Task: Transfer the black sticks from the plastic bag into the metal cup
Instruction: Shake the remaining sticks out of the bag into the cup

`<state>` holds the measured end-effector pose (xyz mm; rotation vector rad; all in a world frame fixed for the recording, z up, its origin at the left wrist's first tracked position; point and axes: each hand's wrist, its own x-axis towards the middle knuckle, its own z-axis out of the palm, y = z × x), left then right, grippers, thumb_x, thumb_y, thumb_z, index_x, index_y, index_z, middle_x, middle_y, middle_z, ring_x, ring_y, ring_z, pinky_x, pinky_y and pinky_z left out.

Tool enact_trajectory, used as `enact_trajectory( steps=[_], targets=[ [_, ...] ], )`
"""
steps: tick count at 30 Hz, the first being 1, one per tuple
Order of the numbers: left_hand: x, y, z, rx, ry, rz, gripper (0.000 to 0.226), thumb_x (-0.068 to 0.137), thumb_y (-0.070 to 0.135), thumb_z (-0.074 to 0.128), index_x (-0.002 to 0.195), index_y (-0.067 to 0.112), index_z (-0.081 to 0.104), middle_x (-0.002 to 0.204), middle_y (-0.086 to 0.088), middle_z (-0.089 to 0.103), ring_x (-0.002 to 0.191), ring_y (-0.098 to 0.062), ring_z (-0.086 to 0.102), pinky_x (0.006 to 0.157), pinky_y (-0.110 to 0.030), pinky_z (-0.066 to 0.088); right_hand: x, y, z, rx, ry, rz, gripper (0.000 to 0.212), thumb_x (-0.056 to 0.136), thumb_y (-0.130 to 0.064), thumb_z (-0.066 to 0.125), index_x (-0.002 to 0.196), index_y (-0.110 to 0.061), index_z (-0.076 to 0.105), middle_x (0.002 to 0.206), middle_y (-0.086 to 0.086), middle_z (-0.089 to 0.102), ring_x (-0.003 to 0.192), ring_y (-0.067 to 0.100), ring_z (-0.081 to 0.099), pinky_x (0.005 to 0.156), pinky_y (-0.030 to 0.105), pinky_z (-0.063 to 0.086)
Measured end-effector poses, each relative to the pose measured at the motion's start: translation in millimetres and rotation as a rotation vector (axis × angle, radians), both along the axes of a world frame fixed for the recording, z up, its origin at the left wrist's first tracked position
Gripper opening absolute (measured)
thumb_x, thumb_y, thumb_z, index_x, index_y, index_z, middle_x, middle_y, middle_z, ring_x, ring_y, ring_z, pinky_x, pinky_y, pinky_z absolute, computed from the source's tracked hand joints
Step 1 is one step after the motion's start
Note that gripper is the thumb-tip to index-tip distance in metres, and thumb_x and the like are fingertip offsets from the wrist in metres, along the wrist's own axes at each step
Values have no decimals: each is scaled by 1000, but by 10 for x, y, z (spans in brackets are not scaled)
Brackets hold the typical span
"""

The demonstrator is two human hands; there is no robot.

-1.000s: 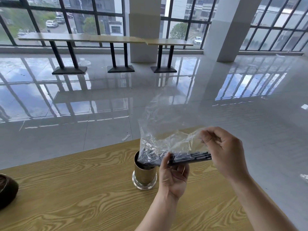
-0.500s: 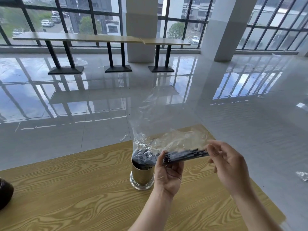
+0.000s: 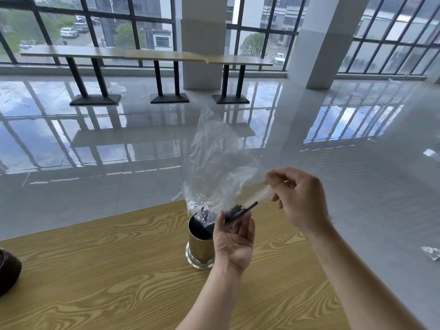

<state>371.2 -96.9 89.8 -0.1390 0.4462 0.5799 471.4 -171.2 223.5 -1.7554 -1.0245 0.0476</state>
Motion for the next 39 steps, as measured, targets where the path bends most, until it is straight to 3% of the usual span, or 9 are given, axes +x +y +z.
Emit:
enact_trajectory(
  steps=[4, 7, 10, 14, 18, 23, 28, 35, 39],
  targets=[
    [0, 24, -18, -6, 6, 0, 41, 85, 36, 75, 97, -3, 74, 93, -20, 76, 78, -29, 76, 63, -37, 64, -16, -55, -40, 59, 199, 81, 23, 86, -37, 75, 101, -19, 75, 83, -2, 77, 59, 19, 71, 50, 39, 59],
    [-13, 30, -12, -12, 2, -8, 42, 85, 36, 74, 96, -4, 73, 92, -21, 76, 77, -30, 77, 63, -37, 64, -39, -52, -107, 14, 153, 71, 14, 89, -30, 73, 95, -18, 77, 72, 1, 76, 57, 22, 69, 51, 41, 59],
    [-14, 18, 14, -27, -14, -15, 46, 83, 38, 75, 94, -6, 73, 92, -22, 76, 79, -32, 77, 64, -38, 64, -30, -9, -89, 106, 164, 36, 10, 94, -24, 69, 90, -18, 77, 77, -1, 77, 54, 17, 67, 47, 36, 56],
    [-48, -1, 19, -59, -21, -23, 50, 84, 41, 74, 100, -6, 69, 93, -21, 76, 80, -32, 77, 66, -38, 63, -21, 24, -54, -21, 78, 36, 11, 93, -30, 70, 89, -24, 77, 67, -2, 74, 46, 10, 60, 50, 35, 53],
    [-81, -14, 28, -92, -14, -17, 53, 85, 43, 71, 99, -8, 66, 92, -21, 76, 79, -32, 77, 67, -38, 62, -25, 57, 87, -16, -12, 68, 13, 94, -35, 67, 90, -27, 77, 70, -7, 75, 47, 7, 63, 49, 29, 47],
    [-96, -5, 66, -96, -3, -6, 57, 85, 43, 72, 111, -7, 61, 98, -20, 76, 82, -32, 77, 70, -39, 62, -24, 74, 232, 61, 11, 89, 16, 95, -38, 61, 86, -31, 72, 84, -8, 78, 50, 16, 69, 42, 37, 50],
    [-110, -32, 86, -89, -9, 1, 61, 84, 44, 73, 116, -6, 59, 99, -20, 76, 84, -32, 77, 68, -40, 63, -51, 67, 332, 127, 13, 113, 16, 95, -37, 61, 85, -34, 73, 87, -9, 79, 50, 20, 68, 39, 33, 46],
    [-96, -82, 118, -95, -2, 3, 65, 84, 45, 74, 125, -3, 56, 107, -19, 75, 88, -33, 76, 68, -40, 64, -92, 37, 491, 199, -29, 89, 17, 97, -37, 60, 84, -37, 71, 87, -9, 78, 48, 19, 67, 40, 22, 42],
    [-80, -112, 154, -97, -8, -3, 60, 85, 41, 75, 123, -3, 57, 107, -19, 75, 88, -33, 76, 66, -40, 64, -89, 5, 554, 221, -2, 65, 16, 97, -33, 60, 85, -33, 71, 89, -9, 79, 50, 19, 67, 43, 26, 43]
  ],
)
